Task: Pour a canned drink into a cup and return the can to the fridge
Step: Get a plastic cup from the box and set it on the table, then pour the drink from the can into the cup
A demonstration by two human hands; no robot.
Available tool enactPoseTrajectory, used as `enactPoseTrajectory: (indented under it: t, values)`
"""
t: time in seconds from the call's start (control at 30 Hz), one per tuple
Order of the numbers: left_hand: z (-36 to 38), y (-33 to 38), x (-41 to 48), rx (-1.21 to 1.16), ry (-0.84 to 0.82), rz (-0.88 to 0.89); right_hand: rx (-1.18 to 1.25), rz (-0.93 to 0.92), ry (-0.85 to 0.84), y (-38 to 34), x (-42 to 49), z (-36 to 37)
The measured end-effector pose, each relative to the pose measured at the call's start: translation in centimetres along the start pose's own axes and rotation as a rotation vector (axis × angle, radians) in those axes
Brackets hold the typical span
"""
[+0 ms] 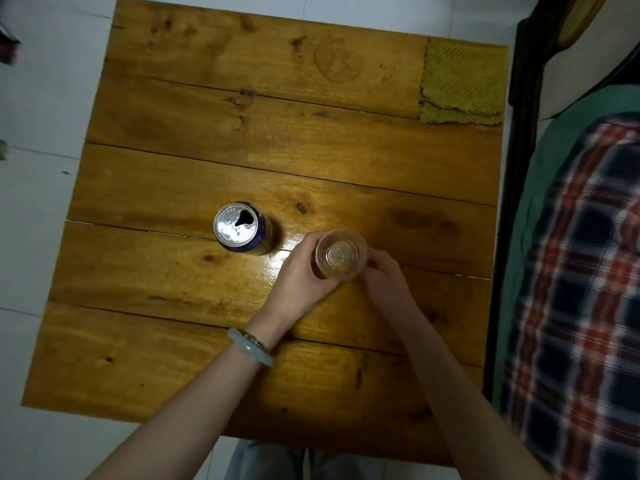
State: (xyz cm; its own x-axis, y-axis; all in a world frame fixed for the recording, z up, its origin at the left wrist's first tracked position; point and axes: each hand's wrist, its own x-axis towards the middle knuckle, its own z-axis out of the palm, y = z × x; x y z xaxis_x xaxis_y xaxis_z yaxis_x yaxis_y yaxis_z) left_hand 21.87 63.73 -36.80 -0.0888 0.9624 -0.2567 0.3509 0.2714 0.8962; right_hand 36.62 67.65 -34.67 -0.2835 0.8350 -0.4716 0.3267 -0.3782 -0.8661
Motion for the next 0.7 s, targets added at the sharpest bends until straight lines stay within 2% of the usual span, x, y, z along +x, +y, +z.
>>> enactPoseTrajectory:
  t: [0.27, 0.43, 0.6, 0.7]
  values:
    - [0.2, 0.2, 0.0, 0.032, 0.001, -0.006, -0.019, 0.049, 0.051, 0.1, -0.3, 0.1]
    - [0.2, 0.2, -0.2, 0.067, -0.003, -0.042, -0.128, 0.171, 0.107, 1.0, -0.4, 0.1]
    - [-0.6, 0.0, -1.8, 0.15, -0.009, -0.082, -0.051, 0.171, 0.225, 0.3, -1.5, -1.2]
    - [-1.8, 0.1, -4.1, 0.133, 0.008, -0.128, -0.105, 0.112, 0.279, -0.9, -2.9, -1.9]
